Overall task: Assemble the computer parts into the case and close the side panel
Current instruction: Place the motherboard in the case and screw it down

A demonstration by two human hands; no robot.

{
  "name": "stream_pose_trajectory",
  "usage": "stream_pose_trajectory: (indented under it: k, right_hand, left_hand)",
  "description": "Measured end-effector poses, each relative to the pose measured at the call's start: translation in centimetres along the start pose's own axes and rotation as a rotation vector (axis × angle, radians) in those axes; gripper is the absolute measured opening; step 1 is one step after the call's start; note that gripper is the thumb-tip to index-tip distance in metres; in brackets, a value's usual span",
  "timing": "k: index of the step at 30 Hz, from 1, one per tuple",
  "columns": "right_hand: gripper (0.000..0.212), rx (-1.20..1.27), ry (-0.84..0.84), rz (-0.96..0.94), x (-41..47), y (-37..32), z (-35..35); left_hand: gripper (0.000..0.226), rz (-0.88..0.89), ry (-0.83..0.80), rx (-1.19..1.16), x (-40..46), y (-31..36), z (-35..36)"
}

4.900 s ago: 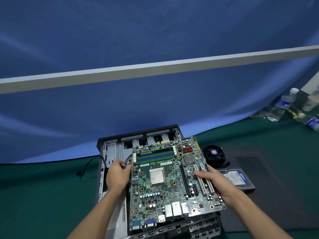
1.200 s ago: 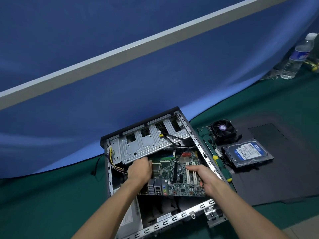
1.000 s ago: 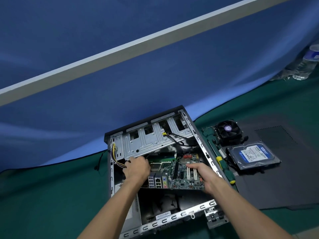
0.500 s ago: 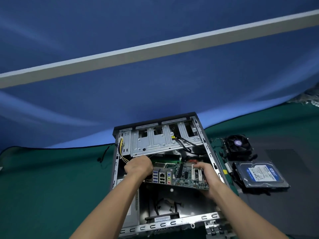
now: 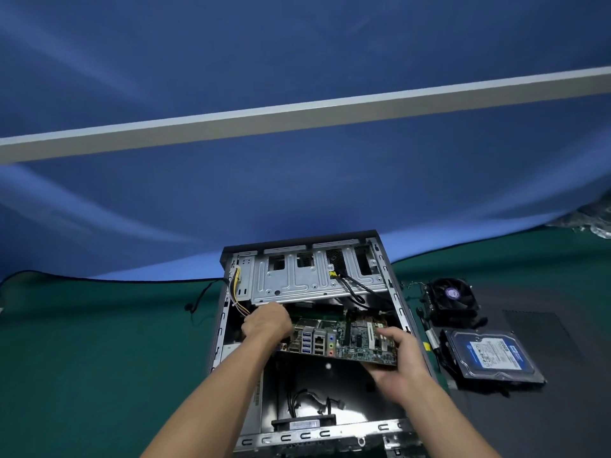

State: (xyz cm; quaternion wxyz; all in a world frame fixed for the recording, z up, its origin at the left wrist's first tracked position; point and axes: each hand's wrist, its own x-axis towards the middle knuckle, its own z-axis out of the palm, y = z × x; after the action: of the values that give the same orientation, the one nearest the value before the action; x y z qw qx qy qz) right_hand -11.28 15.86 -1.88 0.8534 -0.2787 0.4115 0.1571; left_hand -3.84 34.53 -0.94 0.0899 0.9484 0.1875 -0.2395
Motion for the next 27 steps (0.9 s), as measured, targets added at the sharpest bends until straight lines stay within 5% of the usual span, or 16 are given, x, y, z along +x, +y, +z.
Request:
stream_pose_trajectory:
  k: [5,11,19,27]
  right_hand:
    - [0.019,0.252,0.091,-0.113,-0.2,0.7,0.5]
    - [0.035,-0.073,0.208,-0.056,-0.7,0.9,0.4]
    - [0.037,-0.069,0.383,-0.126,-0.6,2.5,-0.6]
    - [0.036,-0.191,0.351,-0.1,-0.4,2.9,-0.4]
  left_hand:
    - [0.014,0.069,-0.013,0.016,-0.4,0.0,0.1]
    - [0.015,0.113,0.004,0.047,-0.3,-0.5,0.4]
    - [0.011,0.135,0.077,0.122,-0.8,0.9,0.9]
    - [0.021,0.23,0.082,0.068,-0.3,-1.5,3.0]
